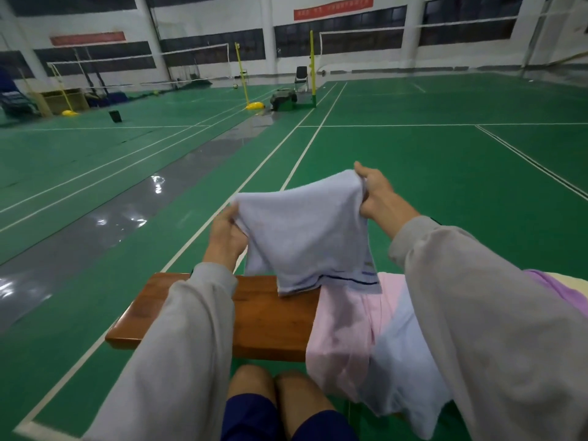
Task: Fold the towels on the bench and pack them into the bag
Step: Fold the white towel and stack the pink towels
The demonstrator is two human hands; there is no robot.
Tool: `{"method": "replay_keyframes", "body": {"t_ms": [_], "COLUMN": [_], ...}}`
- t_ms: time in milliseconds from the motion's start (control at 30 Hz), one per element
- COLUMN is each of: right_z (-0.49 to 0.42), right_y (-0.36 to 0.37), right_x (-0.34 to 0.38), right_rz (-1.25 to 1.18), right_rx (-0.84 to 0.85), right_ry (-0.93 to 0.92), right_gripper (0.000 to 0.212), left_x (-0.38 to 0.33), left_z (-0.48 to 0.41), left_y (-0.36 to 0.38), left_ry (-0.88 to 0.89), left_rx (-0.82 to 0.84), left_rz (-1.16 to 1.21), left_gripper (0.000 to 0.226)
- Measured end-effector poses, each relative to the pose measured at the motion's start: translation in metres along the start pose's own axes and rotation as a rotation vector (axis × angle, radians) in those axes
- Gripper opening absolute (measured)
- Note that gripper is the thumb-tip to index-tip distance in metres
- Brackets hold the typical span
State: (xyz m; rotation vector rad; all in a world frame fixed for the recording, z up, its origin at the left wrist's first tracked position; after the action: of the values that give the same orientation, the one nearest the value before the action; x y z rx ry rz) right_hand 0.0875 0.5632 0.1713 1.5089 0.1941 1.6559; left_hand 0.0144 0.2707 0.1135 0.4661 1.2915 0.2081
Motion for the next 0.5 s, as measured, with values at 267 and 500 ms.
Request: {"method": "replay_keyframes", "body": {"t_ms": [267, 500], "right_z": [-0.005, -0.007], "right_y": [0.014, 0.018], "right_x": [0.001, 0.007], "right_rz": [0.147, 0.077], "right_rx": [-0.024, 0.031], "right_ry": [-0.036, -0.026], "right_gripper": [0.021, 0.045], "left_x": [0.007, 0.005], "left_z": [-0.004, -0.025], "left_y": [0.004, -0.025], "left_ry": [-0.132, -0.362], "left_rx": [-0.013, -0.107], "left_rz": [-0.035, -0.268], "left_gripper": [0.029, 0.026]}}
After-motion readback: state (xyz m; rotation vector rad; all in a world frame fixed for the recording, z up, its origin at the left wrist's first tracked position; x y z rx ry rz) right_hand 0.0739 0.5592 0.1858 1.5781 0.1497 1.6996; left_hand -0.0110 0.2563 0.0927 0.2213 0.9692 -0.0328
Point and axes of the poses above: each hand's wrist, its own z-axis away from the middle knuckle, its own y-axis out of the palm, x = y × z, the point moved 1 cm from there along -z, towards the middle knuckle, and after that the axes turned 15 degrees about -z, right-handed, at the moved point
